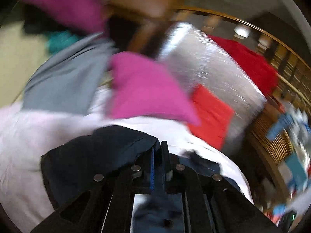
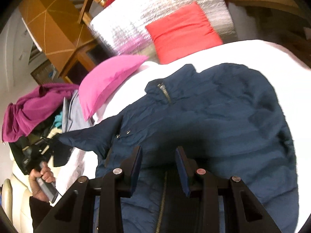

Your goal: Fold large clothes

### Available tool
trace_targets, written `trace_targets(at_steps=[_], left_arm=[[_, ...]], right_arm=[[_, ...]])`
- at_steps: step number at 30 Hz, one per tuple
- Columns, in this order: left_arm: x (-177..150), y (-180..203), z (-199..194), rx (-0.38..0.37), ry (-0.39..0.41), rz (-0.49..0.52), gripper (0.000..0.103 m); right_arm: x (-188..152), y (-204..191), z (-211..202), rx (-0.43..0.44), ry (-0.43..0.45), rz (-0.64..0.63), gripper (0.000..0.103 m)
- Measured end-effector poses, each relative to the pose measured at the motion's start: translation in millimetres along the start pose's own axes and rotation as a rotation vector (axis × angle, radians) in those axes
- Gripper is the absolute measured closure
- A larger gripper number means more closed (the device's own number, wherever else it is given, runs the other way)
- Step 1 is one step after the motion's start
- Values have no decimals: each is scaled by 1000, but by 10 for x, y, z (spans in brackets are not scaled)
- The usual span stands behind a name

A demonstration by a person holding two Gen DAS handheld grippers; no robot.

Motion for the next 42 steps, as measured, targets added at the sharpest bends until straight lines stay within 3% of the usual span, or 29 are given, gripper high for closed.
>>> trace_targets(at_steps=[6,10,14,20,22,23,24,26,28,30,31,34,36,38,42], left_arm=[[-171,1202,28,-196,-7,231,99],[-615,1929,303,-311,-106,362,99],[-1111,2373,628,-347,-249,448,99],[-1566,2543,858,-316,-485,544,93],[-1486,2445,676,-333,-484,534,75],[-1430,2428,639,-343,-477,519,55],[-1323,2317,512,-369,-460,483,42],[-1164,2068,285,-414,-409,416,39],[-961,1753,156,-414,-357,342,35],[-785,1385,115,-329,-302,264,31],[-726,1135,137,-244,-289,213,31],[-739,630,277,-116,-339,59,31],[-774,435,356,-88,-366,-25,32],[-797,340,418,-45,-399,-42,32],[-883,305,582,-5,-464,-76,32]], right_arm=[[14,356,-419,-23,60,52,65],[-15,618,-658,-57,91,84,65],[-6,872,-853,-85,120,126,65],[20,1155,-1044,-116,146,168,63],[12,1158,-1033,-108,135,177,63],[25,1148,-1017,-103,130,178,63],[32,1116,-990,-96,123,175,60],[40,1024,-908,-76,102,170,39],[52,880,-798,-42,77,153,33],[70,696,-599,-32,32,127,33],[82,576,-462,-29,7,114,33],[77,204,-126,-28,-43,44,32],[44,-37,66,-48,-57,-44,23],[-13,-261,270,-84,-61,-144,16],[-155,-546,714,-212,-103,-337,16]])
Point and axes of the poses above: each gripper's, at about its wrist camera, not at the fingertips, and z roughly the way its jaws point, y to its right, x to its top, the point moved 4 cm from there along z, roughly the way its jaws point, and after that the axes turned 13 degrees about z, right-handed, at the moved point
